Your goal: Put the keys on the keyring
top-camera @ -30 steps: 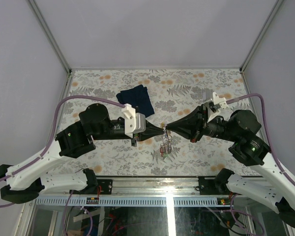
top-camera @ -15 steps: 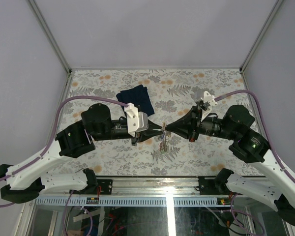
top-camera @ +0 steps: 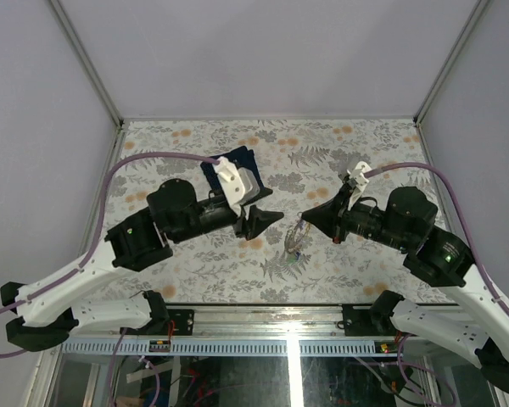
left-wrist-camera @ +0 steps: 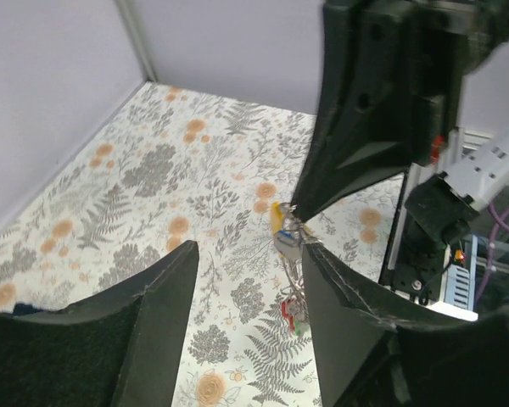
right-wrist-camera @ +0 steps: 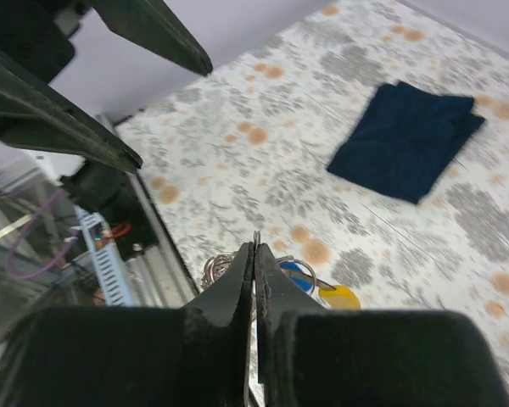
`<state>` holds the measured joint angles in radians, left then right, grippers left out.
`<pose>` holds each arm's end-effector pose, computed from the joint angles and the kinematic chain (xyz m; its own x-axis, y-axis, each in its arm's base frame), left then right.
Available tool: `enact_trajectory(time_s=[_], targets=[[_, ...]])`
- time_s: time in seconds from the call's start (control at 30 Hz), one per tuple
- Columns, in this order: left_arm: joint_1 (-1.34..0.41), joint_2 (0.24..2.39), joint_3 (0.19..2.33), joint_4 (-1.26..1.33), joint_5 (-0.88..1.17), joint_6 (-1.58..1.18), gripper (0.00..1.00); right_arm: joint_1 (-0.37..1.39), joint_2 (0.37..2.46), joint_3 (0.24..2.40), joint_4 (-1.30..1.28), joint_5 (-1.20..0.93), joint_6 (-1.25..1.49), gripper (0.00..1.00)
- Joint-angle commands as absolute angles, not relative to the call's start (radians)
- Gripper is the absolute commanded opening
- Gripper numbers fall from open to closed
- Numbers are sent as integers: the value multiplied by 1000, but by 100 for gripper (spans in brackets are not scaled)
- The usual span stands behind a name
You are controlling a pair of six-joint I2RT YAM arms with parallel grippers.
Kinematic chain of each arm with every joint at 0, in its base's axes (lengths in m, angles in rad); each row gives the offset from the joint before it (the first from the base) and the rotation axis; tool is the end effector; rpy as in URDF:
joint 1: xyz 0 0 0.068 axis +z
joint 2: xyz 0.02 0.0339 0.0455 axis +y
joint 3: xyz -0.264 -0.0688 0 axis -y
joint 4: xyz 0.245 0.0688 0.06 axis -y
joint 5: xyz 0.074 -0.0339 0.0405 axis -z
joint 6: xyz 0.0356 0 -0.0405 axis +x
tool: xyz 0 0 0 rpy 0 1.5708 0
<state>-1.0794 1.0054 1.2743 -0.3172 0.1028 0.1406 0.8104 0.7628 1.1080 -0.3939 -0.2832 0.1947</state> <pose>0.0950 -0.1852 0.4541 0.1071 0.0953 -0.9897 0.9194 0.3693 0.1351 0.0944 0.1137 0.4300 -0.2047 0.0543 -0.9773 -0.8648 0.4577 0.2066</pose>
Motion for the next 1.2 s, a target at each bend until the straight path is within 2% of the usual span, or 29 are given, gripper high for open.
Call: enact_trajectory(time_s=[0.0, 0.17, 0.5, 0.63, 0.87, 1.17], targets=[[-1014, 1063, 1271, -245, 36, 24, 56, 808, 753, 1169, -491, -45, 155, 0], [-917, 1068, 1196, -182, 20, -74, 65, 808, 793, 1192, -613, 110, 158, 0], [-704, 1049, 1083, -215, -1, -250, 73, 806, 920, 1213, -784, 248, 194, 0], [-641, 1039, 1043, -225, 34, -273, 82, 807, 975, 1207, -845, 251, 205, 0], [-597, 1056, 1023, -270, 15, -284, 87, 805, 1087, 1172, -897, 219, 206, 0], [-575, 1077, 1015, -321, -14, -323, 94, 793, 1265, 1126, -758, 154, 188, 2]])
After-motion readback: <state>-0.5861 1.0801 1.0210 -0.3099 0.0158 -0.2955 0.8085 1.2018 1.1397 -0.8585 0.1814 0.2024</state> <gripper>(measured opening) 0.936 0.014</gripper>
